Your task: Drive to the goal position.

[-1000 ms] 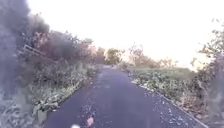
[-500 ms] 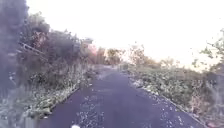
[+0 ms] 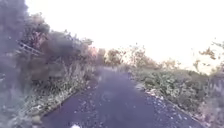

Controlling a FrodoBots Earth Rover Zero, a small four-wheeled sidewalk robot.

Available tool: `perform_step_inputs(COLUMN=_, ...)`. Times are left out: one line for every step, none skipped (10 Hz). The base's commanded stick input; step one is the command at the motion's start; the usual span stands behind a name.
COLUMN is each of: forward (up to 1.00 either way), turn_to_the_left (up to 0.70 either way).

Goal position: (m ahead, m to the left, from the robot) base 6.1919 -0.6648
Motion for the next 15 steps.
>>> perform_step_inputs(forward=0.39, turn_to_the_left=0.0)
perform_step_inputs(forward=0.3, turn_to_the_left=0.0)
perform_step_inputs(forward=0.21, turn_to_the_left=0.0)
perform_step_inputs(forward=0.12, turn_to_the_left=0.0)
perform_step_inputs(forward=0.03, turn_to_the_left=0.0)
perform_step_inputs(forward=0.0, turn_to_the_left=0.0)
perform_step_inputs(forward=0.0, turn_to_the_left=0.0)
perform_step_inputs(forward=0.0, turn_to_the_left=0.0)
perform_step_inputs(forward=0.0, turn_to_the_left=0.0)
perform_step_inputs(forward=0.0, turn_to_the_left=0.0)
perform_step_inputs(forward=0.0, turn_to_the_left=0.0)
perform_step_inputs(forward=0.0, turn_to_the_left=0.0)
perform_step_inputs(forward=0.0, turn_to_the_left=0.0)
perform_step_inputs(forward=0.0, turn_to_the_left=0.0)
perform_step_inputs(forward=0.7, turn_to_the_left=0.0)
